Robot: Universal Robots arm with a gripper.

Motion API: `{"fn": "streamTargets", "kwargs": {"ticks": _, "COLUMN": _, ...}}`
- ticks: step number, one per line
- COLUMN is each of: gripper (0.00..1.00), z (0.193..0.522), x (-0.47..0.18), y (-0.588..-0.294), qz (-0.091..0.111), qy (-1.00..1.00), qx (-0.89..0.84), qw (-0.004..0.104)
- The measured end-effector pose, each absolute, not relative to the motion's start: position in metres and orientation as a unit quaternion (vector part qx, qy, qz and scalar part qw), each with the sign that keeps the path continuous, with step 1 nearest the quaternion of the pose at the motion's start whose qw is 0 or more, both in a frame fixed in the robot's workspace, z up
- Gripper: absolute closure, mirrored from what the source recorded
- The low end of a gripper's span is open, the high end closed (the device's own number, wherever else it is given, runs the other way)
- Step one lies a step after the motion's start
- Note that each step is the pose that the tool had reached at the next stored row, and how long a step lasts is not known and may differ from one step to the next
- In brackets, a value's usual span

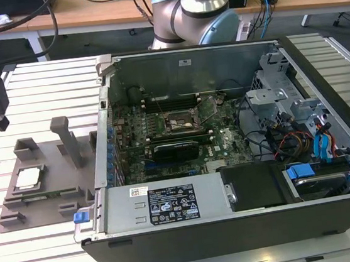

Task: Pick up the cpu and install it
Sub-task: 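Pick up the cpu and move it towards the insertion slot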

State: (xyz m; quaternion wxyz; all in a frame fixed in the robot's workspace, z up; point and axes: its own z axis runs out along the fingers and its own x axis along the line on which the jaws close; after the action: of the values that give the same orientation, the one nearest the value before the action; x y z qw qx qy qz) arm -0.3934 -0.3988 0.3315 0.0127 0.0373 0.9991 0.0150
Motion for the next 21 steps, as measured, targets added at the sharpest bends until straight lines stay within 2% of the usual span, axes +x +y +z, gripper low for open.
{"fn": "streamTargets", "kwargs": {"ticks": 21, "gripper": 0.45, "z": 0.31, "x": -0.393, "y": -0.399, "qz": 0.015, "qy": 0.999, "qx": 0.037, "qw": 0.013}}
